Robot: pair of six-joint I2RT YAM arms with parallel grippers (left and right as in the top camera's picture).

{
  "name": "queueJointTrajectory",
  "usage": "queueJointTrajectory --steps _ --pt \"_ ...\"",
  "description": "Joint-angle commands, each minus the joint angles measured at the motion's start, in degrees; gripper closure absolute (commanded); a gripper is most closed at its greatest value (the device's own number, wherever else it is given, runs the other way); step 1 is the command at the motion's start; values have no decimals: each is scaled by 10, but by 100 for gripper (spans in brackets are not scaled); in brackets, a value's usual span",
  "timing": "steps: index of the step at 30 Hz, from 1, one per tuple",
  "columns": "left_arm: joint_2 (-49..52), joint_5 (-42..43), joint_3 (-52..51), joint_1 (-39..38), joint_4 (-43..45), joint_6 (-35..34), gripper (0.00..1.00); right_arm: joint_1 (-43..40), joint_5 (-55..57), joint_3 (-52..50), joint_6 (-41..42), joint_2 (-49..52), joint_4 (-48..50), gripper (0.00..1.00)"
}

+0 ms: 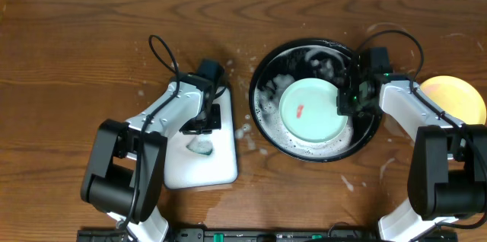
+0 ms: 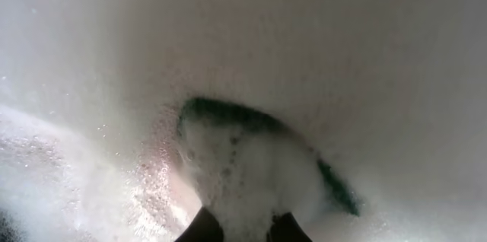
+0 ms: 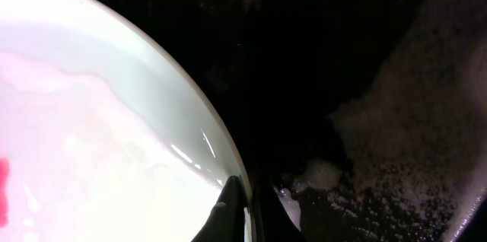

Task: Clean dirty plates on tray and stack at the side
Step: 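Lower the left gripper into the soapy tray and grasp the sponge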

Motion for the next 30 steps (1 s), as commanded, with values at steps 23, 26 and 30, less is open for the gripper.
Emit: queueJointTrajectory --steps 23,26,30 --pt "-82 64 -55 -1 -67 -1 49 4 0 -5 16 23 2 99" --pt "-82 62 -104 -1 -8 -3 48 4 0 -5 16 23 2 99" --pt "-82 60 -148 -1 65 -3 77 4 -1 -5 16 23 2 99"
